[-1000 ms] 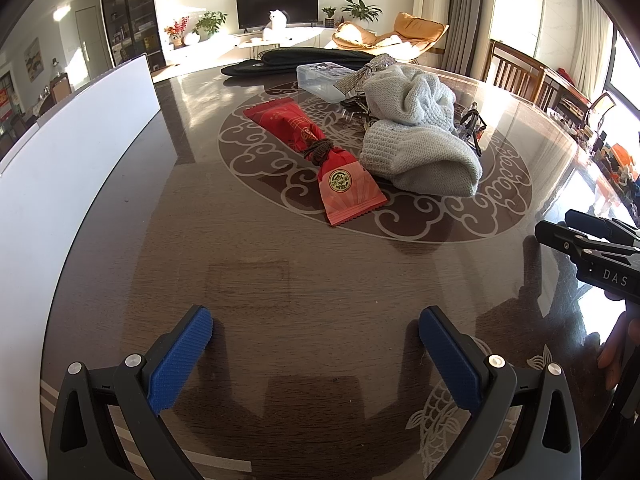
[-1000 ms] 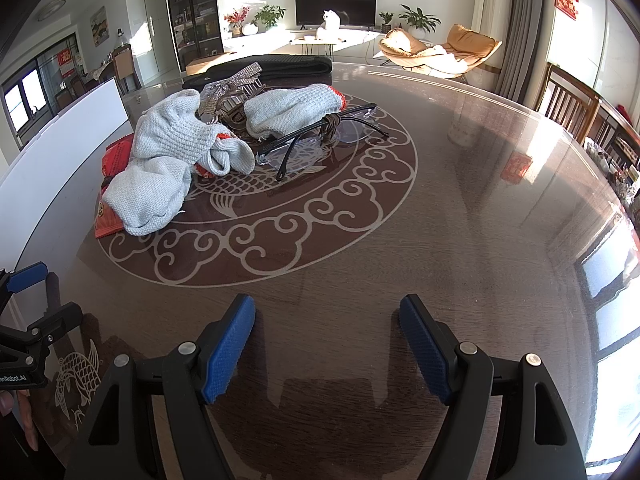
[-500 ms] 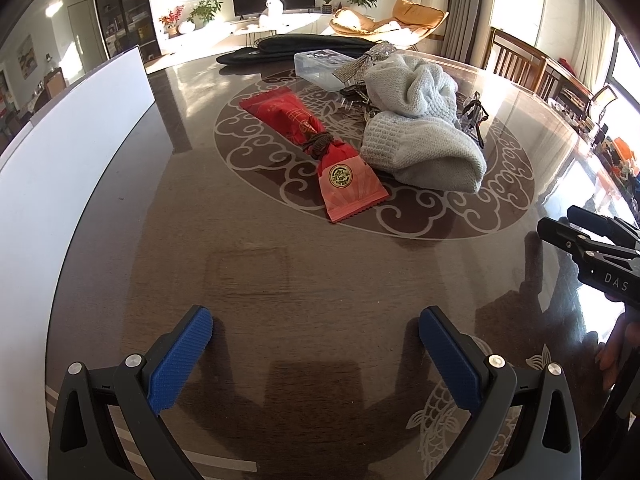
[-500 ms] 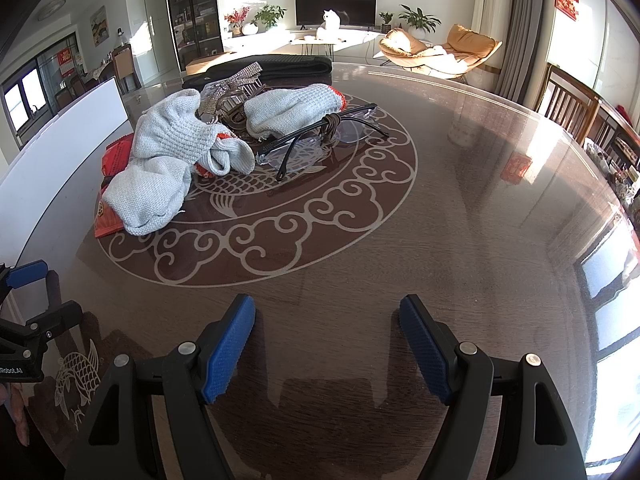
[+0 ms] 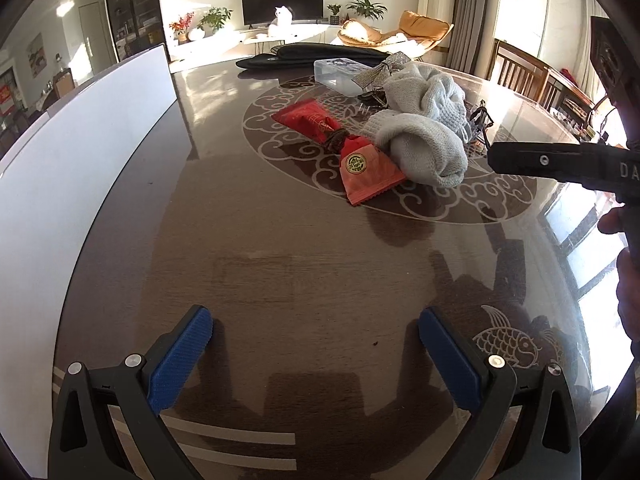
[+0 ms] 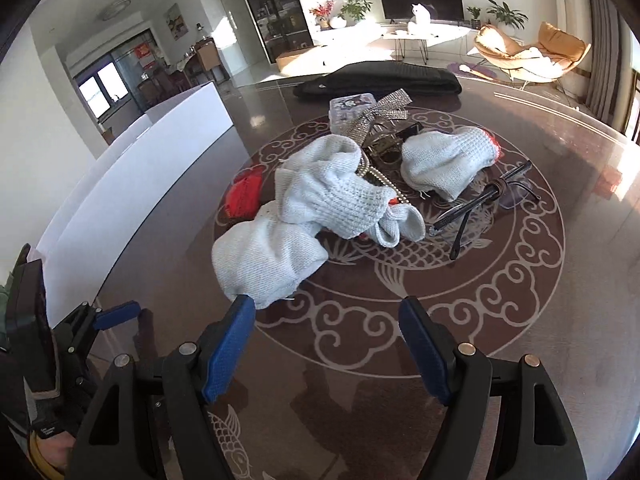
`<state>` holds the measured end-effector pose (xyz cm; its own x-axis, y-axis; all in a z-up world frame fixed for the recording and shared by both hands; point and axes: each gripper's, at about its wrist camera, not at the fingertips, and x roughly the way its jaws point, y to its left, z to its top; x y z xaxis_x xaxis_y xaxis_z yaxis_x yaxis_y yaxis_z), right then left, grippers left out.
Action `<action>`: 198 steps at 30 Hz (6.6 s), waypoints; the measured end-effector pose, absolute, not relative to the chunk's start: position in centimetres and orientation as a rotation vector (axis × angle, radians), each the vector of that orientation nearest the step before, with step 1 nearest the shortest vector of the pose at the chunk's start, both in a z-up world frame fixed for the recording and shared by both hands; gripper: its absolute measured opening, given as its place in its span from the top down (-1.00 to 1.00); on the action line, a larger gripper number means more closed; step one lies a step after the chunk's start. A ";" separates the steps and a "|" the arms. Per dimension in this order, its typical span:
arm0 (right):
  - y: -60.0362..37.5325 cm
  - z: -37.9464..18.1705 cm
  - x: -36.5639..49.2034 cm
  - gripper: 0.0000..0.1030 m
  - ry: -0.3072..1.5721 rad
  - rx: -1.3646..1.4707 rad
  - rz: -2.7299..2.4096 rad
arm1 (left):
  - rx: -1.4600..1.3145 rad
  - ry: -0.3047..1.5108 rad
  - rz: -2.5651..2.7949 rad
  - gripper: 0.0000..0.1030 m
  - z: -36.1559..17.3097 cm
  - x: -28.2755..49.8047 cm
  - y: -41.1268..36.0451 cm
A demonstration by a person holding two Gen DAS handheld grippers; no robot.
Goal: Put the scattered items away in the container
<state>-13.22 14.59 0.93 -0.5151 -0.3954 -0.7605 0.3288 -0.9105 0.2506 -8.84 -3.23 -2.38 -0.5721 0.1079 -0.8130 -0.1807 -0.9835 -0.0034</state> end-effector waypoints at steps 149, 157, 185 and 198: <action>17.5 0.6 -4.9 0.35 0.072 1.120 -2.505 | -1.239 0.045 2.854 0.50 2.4 -6.0 -4.3; 14.5 0.8 -4.1 0.35 0.100 1.104 -2.460 | -1.258 0.039 2.875 0.50 2.8 -5.2 -5.0; -29.0 5.4 -16.7 -0.15 0.292 1.164 -1.910 | -1.740 -0.766 2.832 0.27 4.8 -11.7 -38.9; -30.8 5.5 -14.7 -0.36 0.558 0.899 -1.976 | -1.783 -0.732 2.969 -0.98 5.4 -11.6 -39.1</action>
<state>-14.73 -30.83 5.46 -0.3602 -0.5287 -0.7686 0.8527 -0.5208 -0.0414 -11.60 -39.11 5.42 -0.4340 -0.1251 -0.8922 0.5255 -0.8395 -0.1379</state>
